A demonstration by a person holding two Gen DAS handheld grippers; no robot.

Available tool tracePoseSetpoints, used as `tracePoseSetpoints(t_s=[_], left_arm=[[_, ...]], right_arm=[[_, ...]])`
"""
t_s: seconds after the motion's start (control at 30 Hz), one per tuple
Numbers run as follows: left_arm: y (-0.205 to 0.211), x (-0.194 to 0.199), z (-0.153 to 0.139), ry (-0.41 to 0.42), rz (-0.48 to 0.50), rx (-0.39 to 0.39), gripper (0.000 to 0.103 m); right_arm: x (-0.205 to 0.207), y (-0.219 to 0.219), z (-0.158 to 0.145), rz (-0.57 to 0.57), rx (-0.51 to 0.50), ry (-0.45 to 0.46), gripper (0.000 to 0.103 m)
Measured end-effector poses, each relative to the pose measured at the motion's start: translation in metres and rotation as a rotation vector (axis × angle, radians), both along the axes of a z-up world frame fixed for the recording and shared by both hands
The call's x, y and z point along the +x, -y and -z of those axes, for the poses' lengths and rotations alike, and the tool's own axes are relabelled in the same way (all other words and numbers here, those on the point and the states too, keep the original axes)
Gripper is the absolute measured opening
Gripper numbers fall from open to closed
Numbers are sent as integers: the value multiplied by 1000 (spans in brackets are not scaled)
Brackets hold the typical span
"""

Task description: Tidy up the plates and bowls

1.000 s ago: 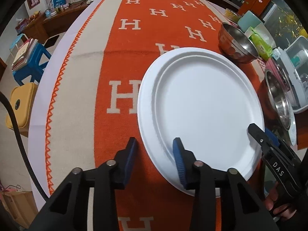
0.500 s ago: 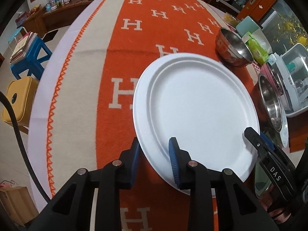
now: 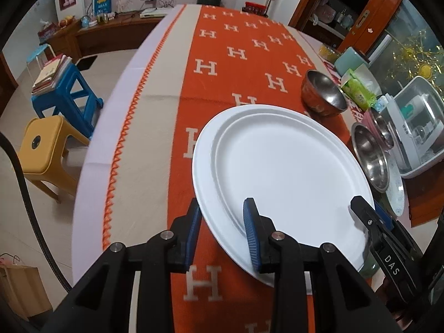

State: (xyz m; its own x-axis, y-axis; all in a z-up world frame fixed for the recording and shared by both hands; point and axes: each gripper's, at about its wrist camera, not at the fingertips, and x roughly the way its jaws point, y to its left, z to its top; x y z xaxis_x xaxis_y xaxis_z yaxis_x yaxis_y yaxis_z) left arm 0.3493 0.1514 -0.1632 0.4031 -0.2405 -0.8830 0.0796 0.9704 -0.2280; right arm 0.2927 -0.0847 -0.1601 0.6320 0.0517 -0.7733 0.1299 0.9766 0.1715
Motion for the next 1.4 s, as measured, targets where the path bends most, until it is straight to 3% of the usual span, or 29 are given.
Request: tracePoseSetpoints(t_s=[0.47, 0.77, 1.07, 1.4], left_arm=[[-1, -91, -62, 135, 42, -31, 29], [15, -147, -93, 213, 61, -27, 29], [36, -207, -98, 200, 18, -30, 29], [65, -258, -82, 144, -26, 3, 29]], right_arm=[[-76, -4, -61, 5, -97, 157, 41], [-122, 5, -81, 16, -109, 206, 41], [-166, 22, -88, -38, -124, 195, 41], [-202, 48, -74, -108, -116, 118, 41]])
